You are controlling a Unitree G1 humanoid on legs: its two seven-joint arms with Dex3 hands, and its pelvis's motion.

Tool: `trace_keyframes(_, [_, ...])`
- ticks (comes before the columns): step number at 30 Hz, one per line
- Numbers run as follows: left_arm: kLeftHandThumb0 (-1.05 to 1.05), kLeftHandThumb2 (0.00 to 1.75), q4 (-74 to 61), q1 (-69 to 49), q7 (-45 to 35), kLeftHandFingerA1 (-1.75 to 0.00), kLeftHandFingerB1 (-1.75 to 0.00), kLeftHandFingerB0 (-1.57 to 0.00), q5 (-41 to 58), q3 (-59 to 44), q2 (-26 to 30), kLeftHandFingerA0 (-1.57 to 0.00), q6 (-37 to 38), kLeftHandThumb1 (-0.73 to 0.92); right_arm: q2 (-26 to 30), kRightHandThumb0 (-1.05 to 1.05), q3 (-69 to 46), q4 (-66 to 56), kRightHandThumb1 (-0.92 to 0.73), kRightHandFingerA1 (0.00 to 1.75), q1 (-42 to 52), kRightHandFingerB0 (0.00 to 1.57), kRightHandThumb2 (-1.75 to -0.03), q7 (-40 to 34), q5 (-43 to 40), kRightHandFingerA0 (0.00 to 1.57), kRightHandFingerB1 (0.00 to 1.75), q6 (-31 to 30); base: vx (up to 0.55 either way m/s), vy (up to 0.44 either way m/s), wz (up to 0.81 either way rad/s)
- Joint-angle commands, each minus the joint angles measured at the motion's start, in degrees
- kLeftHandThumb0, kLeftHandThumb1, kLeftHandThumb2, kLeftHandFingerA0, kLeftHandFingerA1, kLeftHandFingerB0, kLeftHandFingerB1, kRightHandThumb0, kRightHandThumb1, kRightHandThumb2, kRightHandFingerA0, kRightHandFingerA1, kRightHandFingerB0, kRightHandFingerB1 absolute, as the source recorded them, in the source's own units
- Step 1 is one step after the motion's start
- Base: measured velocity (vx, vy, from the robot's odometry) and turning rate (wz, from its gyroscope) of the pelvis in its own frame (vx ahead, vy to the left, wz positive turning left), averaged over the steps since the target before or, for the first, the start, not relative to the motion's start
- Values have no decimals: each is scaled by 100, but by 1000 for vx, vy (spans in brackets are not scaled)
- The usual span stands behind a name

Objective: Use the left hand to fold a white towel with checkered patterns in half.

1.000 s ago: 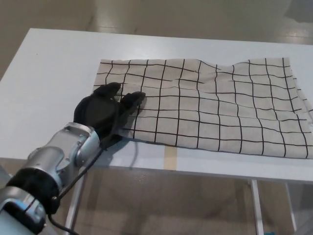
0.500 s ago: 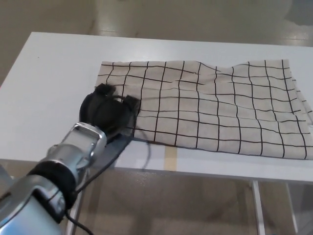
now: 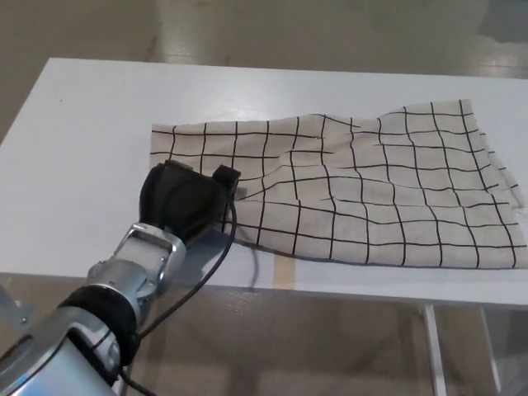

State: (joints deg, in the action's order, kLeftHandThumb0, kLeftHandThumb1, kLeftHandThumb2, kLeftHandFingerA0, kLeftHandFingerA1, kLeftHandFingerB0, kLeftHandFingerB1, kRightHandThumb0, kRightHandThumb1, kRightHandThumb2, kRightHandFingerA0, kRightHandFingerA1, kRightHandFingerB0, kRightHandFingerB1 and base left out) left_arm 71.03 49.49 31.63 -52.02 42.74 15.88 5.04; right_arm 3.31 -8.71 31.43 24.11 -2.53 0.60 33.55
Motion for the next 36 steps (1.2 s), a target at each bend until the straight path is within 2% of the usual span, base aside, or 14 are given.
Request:
trace_keyframes(1, [-19,56,205,-378,-193,-173,-159,-72,231,-227,528,-78,325,60,59,-37,21,-24,-74,43,-8,25,-63,-30,87,28,36,87,0,0,0])
trace_keyframes(15, [-17,57,273,-285,-41,-175,-168,-59,641,-1099,2190,-74,733,66,38,-38,43,-117,-75,42,47,31,-62,20,55,32,40,-63,0,0,0])
trace_keyframes(16, [-24,79,299,-205,-34,-142,-130,-87,653,-1179,2401,-109,780,51,36,-38,35,-118,-75,43,15,32,-62,-8,56,34,41,-97,0,0,6])
trace_keyframes(19, [-24,79,359,-86,15,-142,-129,-86,642,-1252,2604,-109,803,52,33,-37,11,-115,-75,43,-56,32,-62,-20,19,33,42,-141,0,0,2])
trace_keyframes(20, [-15,58,367,-66,25,-175,-170,-54,641,-1265,2641,-73,831,69,25,-38,5,-126,-75,42,-56,33,-62,-13,-1,33,42,-148,0,0,0])
trace_keyframes(21, [-24,77,393,-19,50,-144,-130,-83,640,-1282,2700,-107,850,53,22,-38,5,-139,-75,43,-54,33,-62,-9,-8,33,43,-151,0,0,0])
trace_keyframes(22, [-24,77,414,16,68,-144,-130,-83,636,-1298,2742,-107,866,53,20,-38,4,-148,-75,43,-52,33,-62,-5,-12,33,43,-155,0,0,0])
trace_keyframes(23, [-15,57,439,101,98,-175,-173,-47,625,-1320,2793,-70,857,68,9,-38,2,-159,-75,43,-61,34,-62,1,-27,32,43,-175,0,0,0])
trace_keyframes(26, [-16,56,450,236,-23,-175,-173,-45,673,-1379,2776,-68,851,69,28,-38,5,-98,-75,43,-42,35,-62,-24,28,33,44,-77,0,0,0])
trace_keyframes(27, [-29,75,377,328,81,-147,-131,-80,680,-1404,2783,-108,963,53,60,-38,4,-83,-75,43,-29,35,-62,35,8,33,44,-32,0,0,0])
trace_keyframes(30, [-30,76,184,478,440,-147,-131,-80,663,-1440,2813,-108,1261,53,102,-38,15,-69,-75,43,-9,35,-62,31,62,33,44,2,0,0,0])
trace_keyframes(31, [-20,57,109,536,580,-175,-163,-65,612,-1418,2815,-74,1320,66,103,-39,19,-70,-74,43,-8,35,-62,19,75,33,44,-5,0,0,0])
trace_keyframes(32, [-23,58,-6,613,770,-175,-125,-88,544,-1395,2805,-77,1367,63,98,-38,22,-63,-74,43,-6,35,-62,-10,97,33,45,-4,0,0,0])
trace_keyframes(36, [-23,55,-937,1069,1246,-175,-175,-56,226,-1350,2723,-78,1195,63,57,-38,39,-140,-75,43,30,36,-62,-121,181,34,44,-57,0,0,0])
